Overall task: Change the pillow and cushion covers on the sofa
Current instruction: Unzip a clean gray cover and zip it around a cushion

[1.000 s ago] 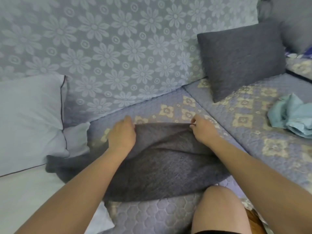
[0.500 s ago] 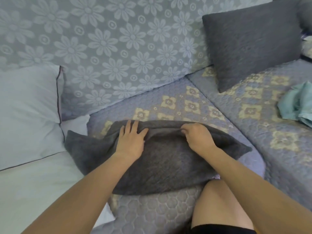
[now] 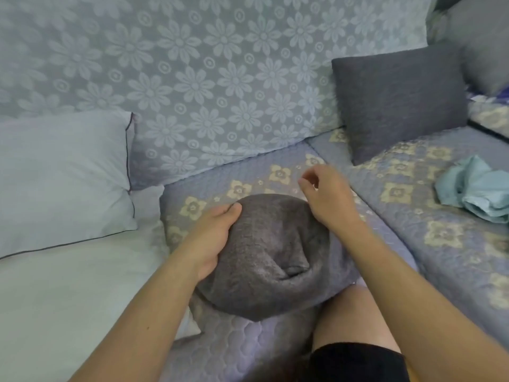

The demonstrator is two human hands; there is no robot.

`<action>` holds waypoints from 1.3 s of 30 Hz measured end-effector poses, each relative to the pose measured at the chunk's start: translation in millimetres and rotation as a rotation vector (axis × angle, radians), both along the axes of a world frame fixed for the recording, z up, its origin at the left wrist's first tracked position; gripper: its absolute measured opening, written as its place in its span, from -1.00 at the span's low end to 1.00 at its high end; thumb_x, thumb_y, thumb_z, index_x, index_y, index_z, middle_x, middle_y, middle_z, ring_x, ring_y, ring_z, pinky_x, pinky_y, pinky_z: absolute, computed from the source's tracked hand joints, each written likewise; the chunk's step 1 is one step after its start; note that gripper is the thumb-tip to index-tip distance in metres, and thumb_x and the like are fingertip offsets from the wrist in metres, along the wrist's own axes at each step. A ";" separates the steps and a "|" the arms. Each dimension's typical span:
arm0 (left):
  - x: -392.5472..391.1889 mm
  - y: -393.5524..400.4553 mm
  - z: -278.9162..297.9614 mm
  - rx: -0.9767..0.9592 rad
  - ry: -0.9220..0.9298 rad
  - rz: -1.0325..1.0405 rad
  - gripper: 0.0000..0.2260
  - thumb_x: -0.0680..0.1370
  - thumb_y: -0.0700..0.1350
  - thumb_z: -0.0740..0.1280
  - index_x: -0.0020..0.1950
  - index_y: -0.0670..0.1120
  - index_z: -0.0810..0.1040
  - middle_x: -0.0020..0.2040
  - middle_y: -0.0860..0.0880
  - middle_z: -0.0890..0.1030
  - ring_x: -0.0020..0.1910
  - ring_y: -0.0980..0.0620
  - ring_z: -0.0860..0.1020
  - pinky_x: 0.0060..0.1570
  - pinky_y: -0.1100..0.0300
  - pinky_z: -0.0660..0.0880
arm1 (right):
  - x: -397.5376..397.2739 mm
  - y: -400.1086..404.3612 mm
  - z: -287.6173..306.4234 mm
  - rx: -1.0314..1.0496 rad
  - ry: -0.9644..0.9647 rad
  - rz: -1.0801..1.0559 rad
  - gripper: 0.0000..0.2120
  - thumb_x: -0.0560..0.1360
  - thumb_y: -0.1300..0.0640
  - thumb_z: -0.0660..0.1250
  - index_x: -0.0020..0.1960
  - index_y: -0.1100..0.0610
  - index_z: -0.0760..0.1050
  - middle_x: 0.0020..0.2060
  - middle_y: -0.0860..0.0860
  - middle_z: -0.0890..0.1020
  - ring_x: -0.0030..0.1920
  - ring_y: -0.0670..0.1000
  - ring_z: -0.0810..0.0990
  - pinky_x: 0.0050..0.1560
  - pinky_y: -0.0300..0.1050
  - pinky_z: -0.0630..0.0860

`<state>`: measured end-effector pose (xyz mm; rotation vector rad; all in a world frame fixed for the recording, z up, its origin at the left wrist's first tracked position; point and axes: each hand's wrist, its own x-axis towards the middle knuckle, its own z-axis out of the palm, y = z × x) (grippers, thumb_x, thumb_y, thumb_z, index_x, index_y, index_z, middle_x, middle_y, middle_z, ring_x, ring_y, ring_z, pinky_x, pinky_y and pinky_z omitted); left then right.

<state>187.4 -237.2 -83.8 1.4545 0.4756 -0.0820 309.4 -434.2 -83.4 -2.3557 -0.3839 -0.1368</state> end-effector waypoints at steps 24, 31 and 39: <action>-57.6 16.7 -2.2 0.512 -0.121 0.081 -0.82 0.69 0.09 0.20 0.12 0.09 0.56 0.05 0.11 0.62 0.09 0.04 0.59 -0.01 0.17 0.45 | -117.6 3.6 40.2 0.710 0.716 -0.050 -0.80 0.63 0.19 0.25 -0.17 0.15 0.50 -0.30 0.12 0.52 -0.39 -0.03 0.49 -0.37 -0.21 0.41; 5.5 -33.5 116.7 0.840 -0.669 -0.124 -0.70 0.56 0.14 0.39 0.25 0.18 0.44 0.10 0.17 0.53 0.10 0.15 0.52 0.09 0.22 0.46 | -76.4 30.7 294.8 1.038 0.067 0.091 -0.75 0.61 0.18 0.17 -0.23 0.14 0.44 -0.53 -0.03 0.52 -0.54 -0.08 0.50 -0.51 -0.26 0.40; 64.4 91.7 102.7 1.286 -0.153 0.200 -0.81 0.60 -0.20 0.18 0.02 -0.10 0.60 0.01 -0.18 0.64 0.04 -0.24 0.61 -0.06 0.03 0.48 | 5.5 -50.3 310.5 0.964 0.165 -0.276 -0.77 0.68 0.14 0.03 -0.09 0.11 0.37 -0.36 0.02 0.49 -0.50 -0.08 0.52 -0.49 -0.22 0.45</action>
